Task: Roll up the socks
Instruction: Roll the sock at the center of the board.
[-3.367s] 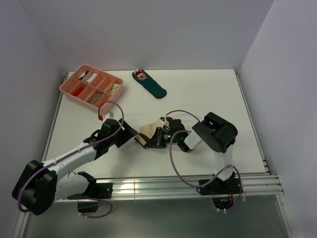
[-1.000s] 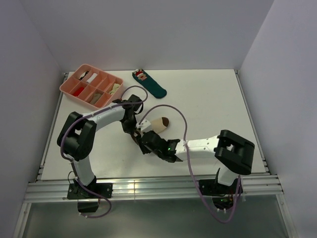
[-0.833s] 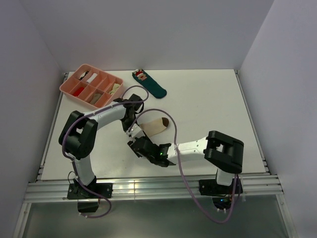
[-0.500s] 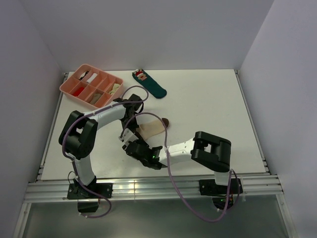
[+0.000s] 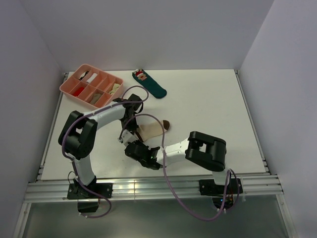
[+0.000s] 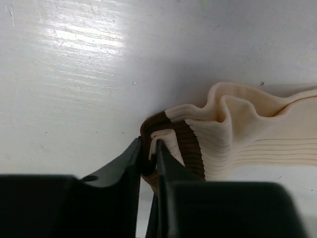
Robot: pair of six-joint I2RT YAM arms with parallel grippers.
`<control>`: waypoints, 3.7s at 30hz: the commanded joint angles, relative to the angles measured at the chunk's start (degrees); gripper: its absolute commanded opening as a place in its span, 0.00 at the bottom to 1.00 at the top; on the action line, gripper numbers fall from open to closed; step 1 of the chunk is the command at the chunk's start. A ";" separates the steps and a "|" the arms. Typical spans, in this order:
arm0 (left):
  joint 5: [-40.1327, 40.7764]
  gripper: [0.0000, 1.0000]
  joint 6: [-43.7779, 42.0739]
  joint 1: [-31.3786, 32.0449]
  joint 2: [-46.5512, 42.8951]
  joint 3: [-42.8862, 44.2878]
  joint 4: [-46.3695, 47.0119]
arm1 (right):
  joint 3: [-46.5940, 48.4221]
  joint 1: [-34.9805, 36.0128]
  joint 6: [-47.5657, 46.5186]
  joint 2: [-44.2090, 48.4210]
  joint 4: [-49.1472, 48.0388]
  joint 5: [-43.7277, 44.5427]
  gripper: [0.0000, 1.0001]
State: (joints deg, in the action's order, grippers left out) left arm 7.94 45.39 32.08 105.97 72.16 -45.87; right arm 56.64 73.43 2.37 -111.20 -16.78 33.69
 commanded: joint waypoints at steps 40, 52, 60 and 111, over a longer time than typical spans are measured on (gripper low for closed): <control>-19.54 0.75 17.02 -9.66 -40.24 -50.09 53.06 | 0.31 -29.48 25.05 -0.34 2.80 -78.34 0.00; -16.91 0.68 14.64 -9.66 -33.03 -50.63 52.10 | 3.12 -29.22 28.04 -3.32 2.80 -76.93 0.00; -15.33 0.55 15.26 -9.58 -25.20 -46.32 49.47 | 4.44 -29.31 26.46 -3.41 4.99 -78.78 0.00; -3.55 0.00 8.67 -4.30 -0.51 -4.84 -5.99 | 8.39 -1.01 2.46 -1.29 3.85 -6.81 0.56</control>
State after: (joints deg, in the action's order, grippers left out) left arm 4.40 55.48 27.22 103.35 67.55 -48.10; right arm 62.35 71.72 5.82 -110.80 -12.69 21.87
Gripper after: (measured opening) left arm 0.057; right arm 0.568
